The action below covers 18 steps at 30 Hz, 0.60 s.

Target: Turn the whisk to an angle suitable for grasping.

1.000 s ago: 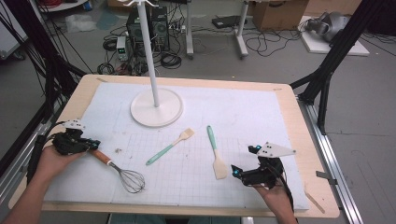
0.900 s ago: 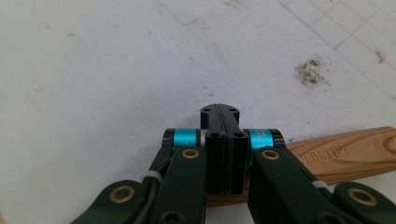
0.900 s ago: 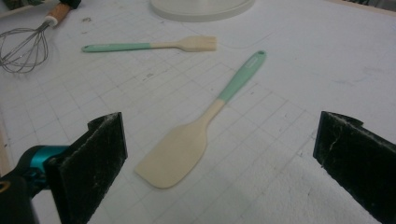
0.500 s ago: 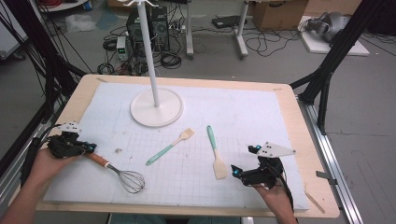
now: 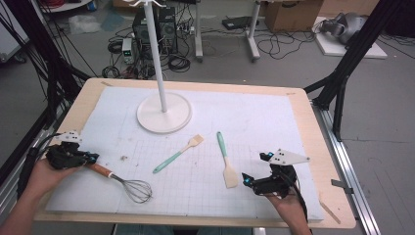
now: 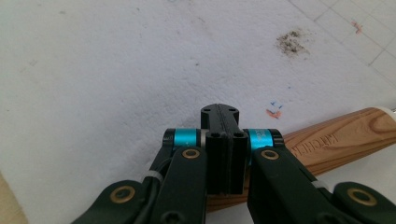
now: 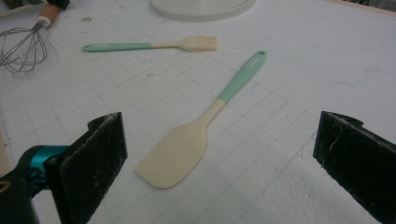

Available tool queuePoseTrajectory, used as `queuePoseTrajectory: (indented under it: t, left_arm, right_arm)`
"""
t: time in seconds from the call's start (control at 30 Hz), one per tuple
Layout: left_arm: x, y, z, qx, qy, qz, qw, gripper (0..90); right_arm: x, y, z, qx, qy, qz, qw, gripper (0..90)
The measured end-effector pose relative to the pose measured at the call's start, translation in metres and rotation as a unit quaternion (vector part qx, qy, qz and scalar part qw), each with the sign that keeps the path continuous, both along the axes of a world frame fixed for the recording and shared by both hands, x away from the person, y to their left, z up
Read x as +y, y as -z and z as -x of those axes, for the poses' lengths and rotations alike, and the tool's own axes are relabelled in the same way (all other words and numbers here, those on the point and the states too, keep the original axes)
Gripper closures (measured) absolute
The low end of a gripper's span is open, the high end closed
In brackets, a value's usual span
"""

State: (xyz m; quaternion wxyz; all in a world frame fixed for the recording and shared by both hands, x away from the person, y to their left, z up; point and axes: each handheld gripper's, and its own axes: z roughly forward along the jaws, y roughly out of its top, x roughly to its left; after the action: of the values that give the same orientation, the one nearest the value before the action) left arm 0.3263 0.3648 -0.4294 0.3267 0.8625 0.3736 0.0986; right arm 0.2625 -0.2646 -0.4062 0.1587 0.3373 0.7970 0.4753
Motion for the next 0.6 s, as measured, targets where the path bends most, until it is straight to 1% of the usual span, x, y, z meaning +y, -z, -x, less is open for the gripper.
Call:
queuePoseTrajectory:
  t: [0.2,0.47,0.57,0.6]
  left_arm:
    - [0.003,0.001,0.006,0.000,0.002,0.004,1.0000,89.2]
    - [0.004,0.000,0.011,0.000,0.010,-0.003,0.9999,89.2]
    - [0.005,0.001,0.013,0.000,0.009,0.001,1.0000,89.2]
    - [0.006,0.001,0.014,0.000,0.011,-0.001,0.9999,89.2]
  right_arm:
    - [0.001,0.000,0.000,-0.002,-0.001,0.000,1.0000,1.4]
    - [0.001,0.000,0.000,-0.001,-0.001,0.001,1.0000,1.4]
    - [0.001,0.000,0.000,-0.002,-0.002,0.001,1.0000,1.4]
    - [0.001,0.000,0.000,-0.003,-0.002,0.001,1.0000,1.5]
